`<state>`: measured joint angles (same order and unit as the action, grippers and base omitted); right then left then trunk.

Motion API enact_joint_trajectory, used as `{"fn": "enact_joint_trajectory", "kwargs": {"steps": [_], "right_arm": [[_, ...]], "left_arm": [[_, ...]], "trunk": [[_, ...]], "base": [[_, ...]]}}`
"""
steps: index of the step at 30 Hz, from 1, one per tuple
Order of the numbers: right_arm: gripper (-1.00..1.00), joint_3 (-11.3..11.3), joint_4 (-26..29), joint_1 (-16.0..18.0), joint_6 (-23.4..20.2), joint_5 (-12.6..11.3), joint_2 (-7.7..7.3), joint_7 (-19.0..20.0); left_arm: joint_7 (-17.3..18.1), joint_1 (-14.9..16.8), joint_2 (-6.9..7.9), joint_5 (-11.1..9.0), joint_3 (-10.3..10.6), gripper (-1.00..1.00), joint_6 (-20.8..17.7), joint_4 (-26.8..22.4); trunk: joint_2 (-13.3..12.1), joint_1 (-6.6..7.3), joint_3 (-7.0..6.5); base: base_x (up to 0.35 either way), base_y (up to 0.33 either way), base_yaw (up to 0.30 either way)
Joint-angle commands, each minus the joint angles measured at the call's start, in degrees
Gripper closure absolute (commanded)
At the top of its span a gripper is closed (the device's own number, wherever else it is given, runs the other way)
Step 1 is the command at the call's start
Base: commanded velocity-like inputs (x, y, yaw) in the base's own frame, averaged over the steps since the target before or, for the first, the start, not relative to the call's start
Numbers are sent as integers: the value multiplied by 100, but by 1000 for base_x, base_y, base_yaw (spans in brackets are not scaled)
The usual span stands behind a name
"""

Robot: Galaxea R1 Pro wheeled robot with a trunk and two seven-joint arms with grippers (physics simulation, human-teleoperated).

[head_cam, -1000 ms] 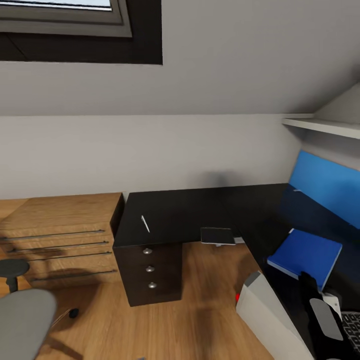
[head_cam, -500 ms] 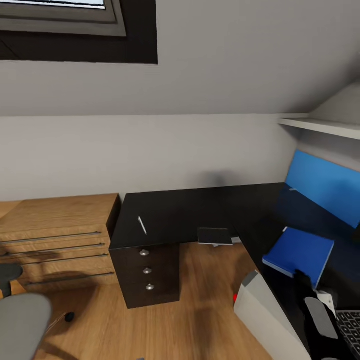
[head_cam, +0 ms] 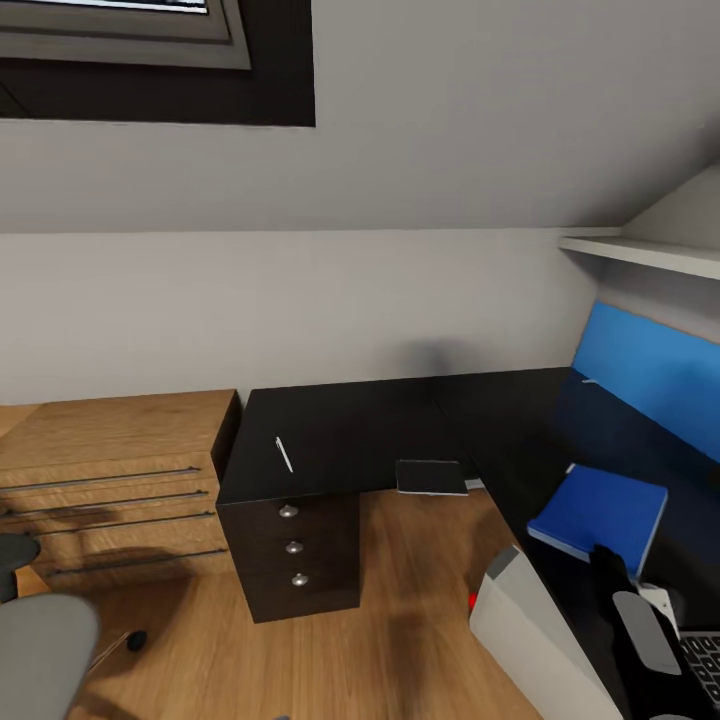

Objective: In the bedroom, organize the workspace by keeping the computer under the desk, ensuring the monitor is on the desk, placing the keyboard on the desk next to the monitor, placing the mouse on the desk next to the keyboard, moving the folder from the swivel chair onto the desk next to the mouse, stacking the notebook on top of the folder with the pen on top of the notebook, and positioning the swivel chair next to the desk.

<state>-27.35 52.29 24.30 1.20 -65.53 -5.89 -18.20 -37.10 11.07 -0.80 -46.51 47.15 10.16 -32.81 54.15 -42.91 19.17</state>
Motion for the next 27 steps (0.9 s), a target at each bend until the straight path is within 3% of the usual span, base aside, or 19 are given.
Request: {"fn": "enact_joint_trajectory", "kwargs": {"steps": [1,27], "right_arm": [[100,2,4,2,12,-56,-22,-116],[100,19,9,3,23,-31,-42,-272]], "left_arm": [[-34,10,2,-60,48,-100,39,-1],[-26,10,1,-60,48,-100,39,-5]], "trunk": [[5,-1,7],[5,-1,7]], "base": [[0,0,0],[22,0,0]]}}
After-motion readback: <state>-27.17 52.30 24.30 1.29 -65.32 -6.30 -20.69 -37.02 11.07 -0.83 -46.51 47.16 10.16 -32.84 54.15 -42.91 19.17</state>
